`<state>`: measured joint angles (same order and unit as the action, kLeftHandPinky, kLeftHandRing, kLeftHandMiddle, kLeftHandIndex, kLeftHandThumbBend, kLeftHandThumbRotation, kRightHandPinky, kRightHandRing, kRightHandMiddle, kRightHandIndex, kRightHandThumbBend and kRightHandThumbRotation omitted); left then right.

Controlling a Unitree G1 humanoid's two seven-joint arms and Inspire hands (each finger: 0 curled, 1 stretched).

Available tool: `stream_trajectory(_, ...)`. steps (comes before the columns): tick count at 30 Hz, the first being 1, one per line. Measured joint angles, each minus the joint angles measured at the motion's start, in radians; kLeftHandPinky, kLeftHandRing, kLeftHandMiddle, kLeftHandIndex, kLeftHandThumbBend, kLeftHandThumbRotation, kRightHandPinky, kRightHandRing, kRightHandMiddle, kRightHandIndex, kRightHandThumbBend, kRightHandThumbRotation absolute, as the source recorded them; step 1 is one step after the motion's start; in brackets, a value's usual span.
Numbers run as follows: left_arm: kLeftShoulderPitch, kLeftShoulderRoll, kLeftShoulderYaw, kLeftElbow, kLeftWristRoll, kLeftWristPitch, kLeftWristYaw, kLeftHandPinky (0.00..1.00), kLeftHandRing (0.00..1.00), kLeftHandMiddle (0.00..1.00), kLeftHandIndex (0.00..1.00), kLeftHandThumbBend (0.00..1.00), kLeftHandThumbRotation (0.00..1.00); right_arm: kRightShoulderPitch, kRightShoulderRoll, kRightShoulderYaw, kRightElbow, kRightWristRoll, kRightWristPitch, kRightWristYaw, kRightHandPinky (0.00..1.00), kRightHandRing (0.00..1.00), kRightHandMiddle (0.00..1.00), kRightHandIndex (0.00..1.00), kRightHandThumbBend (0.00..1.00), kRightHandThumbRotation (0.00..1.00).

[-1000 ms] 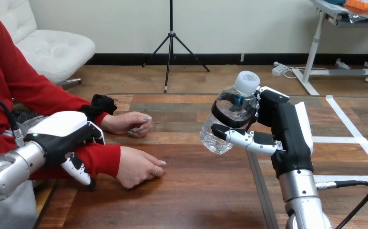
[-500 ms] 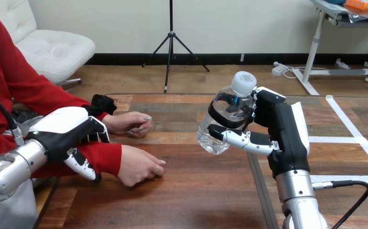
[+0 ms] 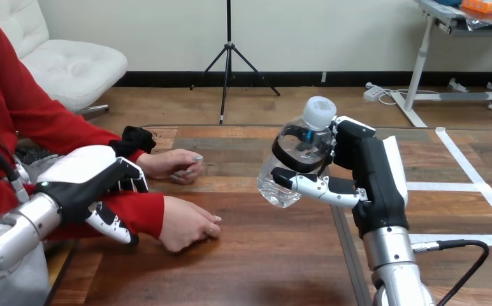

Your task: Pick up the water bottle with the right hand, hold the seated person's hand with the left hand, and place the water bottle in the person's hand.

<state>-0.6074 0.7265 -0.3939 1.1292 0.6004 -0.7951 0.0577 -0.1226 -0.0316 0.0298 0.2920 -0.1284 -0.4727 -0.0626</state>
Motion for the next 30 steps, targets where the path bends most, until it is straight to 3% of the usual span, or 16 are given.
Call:
stream_trajectory(13, 0.028, 0.000, 0.022, -0.011, -0.013, -0.060, 0.000, 0.33, 0.38, 0.46, 0.50, 0.76, 0.00, -0.024, 0.012, 0.011, 0.032, -0.008, -0.001, -0.001, 0.27, 0.34, 0.46, 0.47, 0.90, 0.00)
stream_trajectory(30, 0.030, 0.000, 0.022, -0.022, -0.012, -0.079, 0.002, 0.30, 0.37, 0.45, 0.48, 0.72, 0.00, -0.035, 0.027, 0.018, 0.057, -0.021, -0.001, -0.005, 0.27, 0.33, 0.46, 0.47, 0.89, 0.00)
